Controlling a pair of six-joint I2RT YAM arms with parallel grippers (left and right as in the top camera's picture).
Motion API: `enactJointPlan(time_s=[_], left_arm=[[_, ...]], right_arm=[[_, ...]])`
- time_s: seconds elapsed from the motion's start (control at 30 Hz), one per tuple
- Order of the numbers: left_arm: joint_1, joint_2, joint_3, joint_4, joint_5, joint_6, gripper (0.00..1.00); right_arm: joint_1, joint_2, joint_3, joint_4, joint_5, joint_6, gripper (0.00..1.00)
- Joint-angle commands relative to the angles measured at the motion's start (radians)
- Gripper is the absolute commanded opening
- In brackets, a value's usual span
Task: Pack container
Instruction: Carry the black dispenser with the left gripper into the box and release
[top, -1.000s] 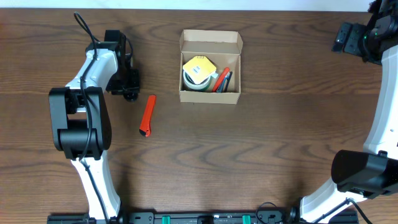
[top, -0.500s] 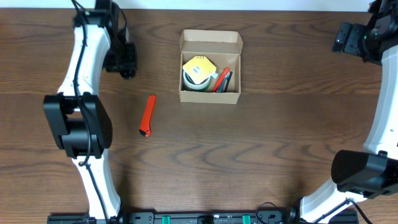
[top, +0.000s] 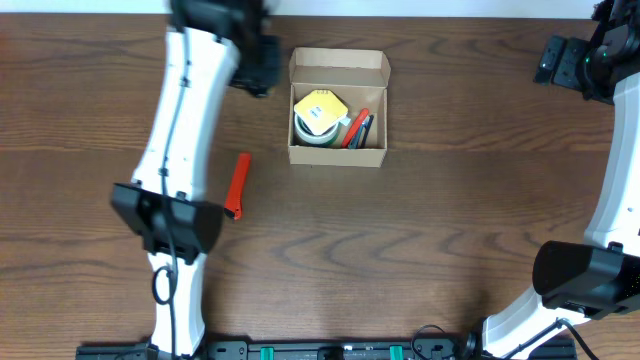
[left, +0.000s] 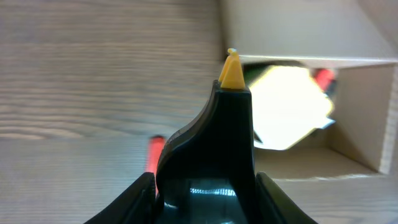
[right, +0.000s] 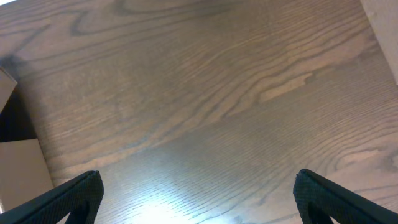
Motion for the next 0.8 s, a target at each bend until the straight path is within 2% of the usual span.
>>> enactJointPlan(time_s=[0.0, 0.3, 0.77], left_arm=[[-0.106, 0.002, 0.018, -0.002, -0.099, -0.114, 0.17], [-0.338, 0.019, 0.016, 0.095, -0.167, -0.250, 0.18], [-0.388, 0.227, 0.016, 0.175, -0.157, -0.291, 0.18]], right_arm=[[-0.008, 0.005, -0.003, 0.000, -0.004, 0.012, 0.99], [-0.008, 0.005, -0.003, 0.000, -0.003, 0.012, 0.99], [-0.008, 0.005, -0.003, 0.000, -0.003, 0.012, 0.99]])
